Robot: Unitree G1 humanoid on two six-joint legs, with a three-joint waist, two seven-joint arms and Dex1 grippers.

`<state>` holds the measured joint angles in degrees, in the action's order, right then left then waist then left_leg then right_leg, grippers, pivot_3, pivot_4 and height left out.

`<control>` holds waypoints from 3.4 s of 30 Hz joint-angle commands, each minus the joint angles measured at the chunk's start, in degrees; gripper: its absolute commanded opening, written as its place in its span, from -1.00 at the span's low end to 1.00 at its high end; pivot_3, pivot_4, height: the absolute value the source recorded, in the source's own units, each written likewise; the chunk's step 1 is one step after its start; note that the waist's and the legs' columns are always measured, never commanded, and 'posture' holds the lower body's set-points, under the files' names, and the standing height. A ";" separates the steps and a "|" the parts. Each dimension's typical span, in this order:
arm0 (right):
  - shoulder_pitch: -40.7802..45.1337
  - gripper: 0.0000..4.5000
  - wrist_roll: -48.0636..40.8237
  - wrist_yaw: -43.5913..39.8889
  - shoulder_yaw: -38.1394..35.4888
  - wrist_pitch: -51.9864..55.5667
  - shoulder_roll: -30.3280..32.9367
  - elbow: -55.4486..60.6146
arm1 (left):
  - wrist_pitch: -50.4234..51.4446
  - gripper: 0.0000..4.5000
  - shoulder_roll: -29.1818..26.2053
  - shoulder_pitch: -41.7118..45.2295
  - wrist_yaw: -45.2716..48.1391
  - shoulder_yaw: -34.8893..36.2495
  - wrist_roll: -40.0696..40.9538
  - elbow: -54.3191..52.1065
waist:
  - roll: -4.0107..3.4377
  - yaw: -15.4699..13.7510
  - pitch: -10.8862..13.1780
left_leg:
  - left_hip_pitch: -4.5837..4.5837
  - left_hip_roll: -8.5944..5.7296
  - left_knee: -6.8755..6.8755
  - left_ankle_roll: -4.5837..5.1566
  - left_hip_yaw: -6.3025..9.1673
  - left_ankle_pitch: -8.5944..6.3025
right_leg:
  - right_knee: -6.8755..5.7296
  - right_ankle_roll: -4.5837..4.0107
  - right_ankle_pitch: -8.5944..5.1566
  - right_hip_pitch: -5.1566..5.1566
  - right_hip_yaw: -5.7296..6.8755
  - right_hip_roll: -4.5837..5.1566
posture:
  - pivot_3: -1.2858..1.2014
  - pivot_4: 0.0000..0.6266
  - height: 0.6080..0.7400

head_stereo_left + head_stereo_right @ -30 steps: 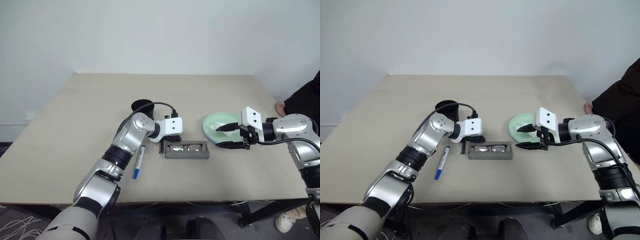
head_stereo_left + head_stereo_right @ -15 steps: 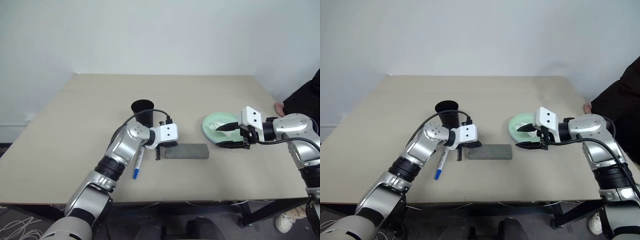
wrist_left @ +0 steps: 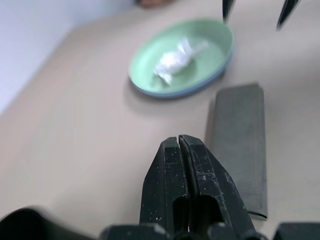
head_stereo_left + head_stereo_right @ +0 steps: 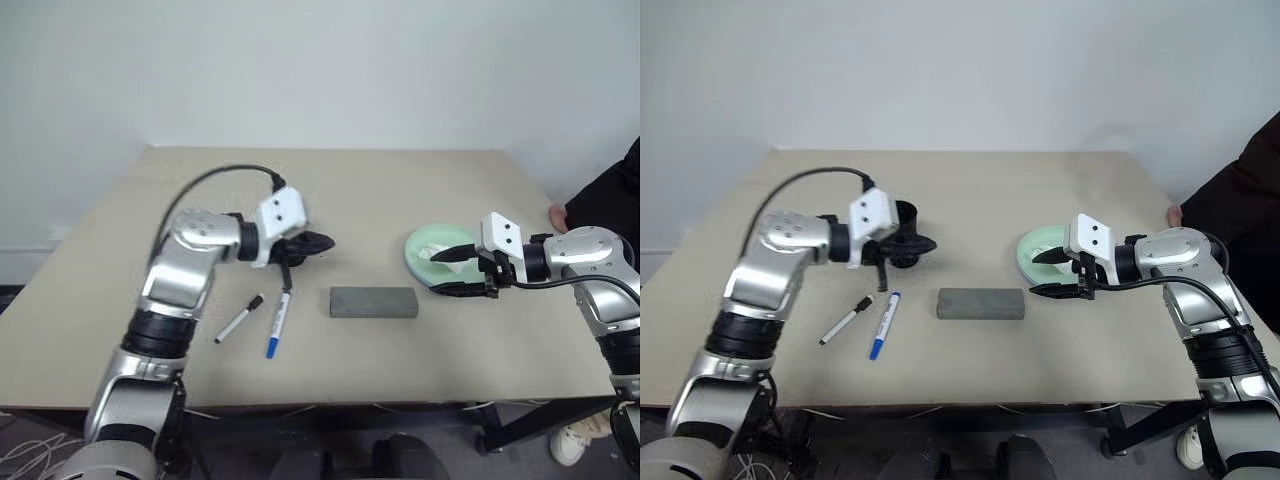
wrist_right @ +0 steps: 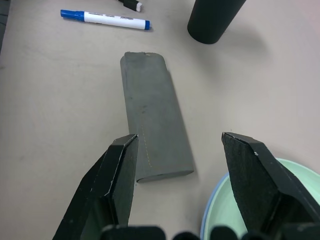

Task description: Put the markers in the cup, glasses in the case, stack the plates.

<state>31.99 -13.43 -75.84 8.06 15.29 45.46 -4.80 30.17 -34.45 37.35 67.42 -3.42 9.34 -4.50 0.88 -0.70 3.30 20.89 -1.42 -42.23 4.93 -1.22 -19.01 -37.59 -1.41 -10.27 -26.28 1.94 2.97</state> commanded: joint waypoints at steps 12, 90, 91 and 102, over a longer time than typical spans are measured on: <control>2.65 0.28 -0.47 -0.74 -0.26 -0.91 -1.33 -0.47 | 29.70 -0.61 -2.62 -14.81 -18.71 10.69 12.64 -20.59 | 0.01 -0.02 0.03 | -0.22 -0.01 0.00 -0.12 0.07 0.06 | 0.01 0.00 -0.01 0.25 -0.02 -0.02 | 0.03 -1.00 0.52; 5.32 0.28 0.14 -0.06 0.76 -2.08 -4.61 -2.69 | -4.42 -0.95 10.77 5.07 -37.78 7.51 8.06 11.84 | 0.04 -0.10 0.04 | -0.11 -0.01 0.26 -0.38 0.20 0.27 | 0.17 -0.20 0.12 0.14 0.13 -0.02 | 0.03 -1.00 0.52; 5.33 0.28 0.17 -0.07 0.78 -2.12 -4.66 -2.74 | -7.68 -0.95 11.61 6.12 -39.48 8.04 6.86 14.91 | 0.04 -0.10 0.04 | -0.11 -0.01 0.26 -0.38 0.19 0.27 | 0.17 -0.19 0.12 0.14 0.13 -0.02 | 0.03 -1.00 0.52; 5.73 0.28 0.16 -0.18 0.97 -2.13 -5.35 -3.12 | -40.70 -0.95 17.22 16.86 -52.81 12.24 -0.71 51.47 | 0.05 -0.27 0.03 | 0.00 -0.01 0.27 -0.42 0.19 0.24 | 0.18 -0.46 0.32 0.00 0.26 0.10 | 0.03 -1.00 0.52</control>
<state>35.94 -12.92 -76.04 9.96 13.63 39.95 -8.52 -6.26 -17.58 51.74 15.94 7.98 9.45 44.49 0.94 -0.97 3.32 20.90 -1.43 -41.96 4.50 -1.03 -18.78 -37.40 -1.87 -9.95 -26.29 2.23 3.09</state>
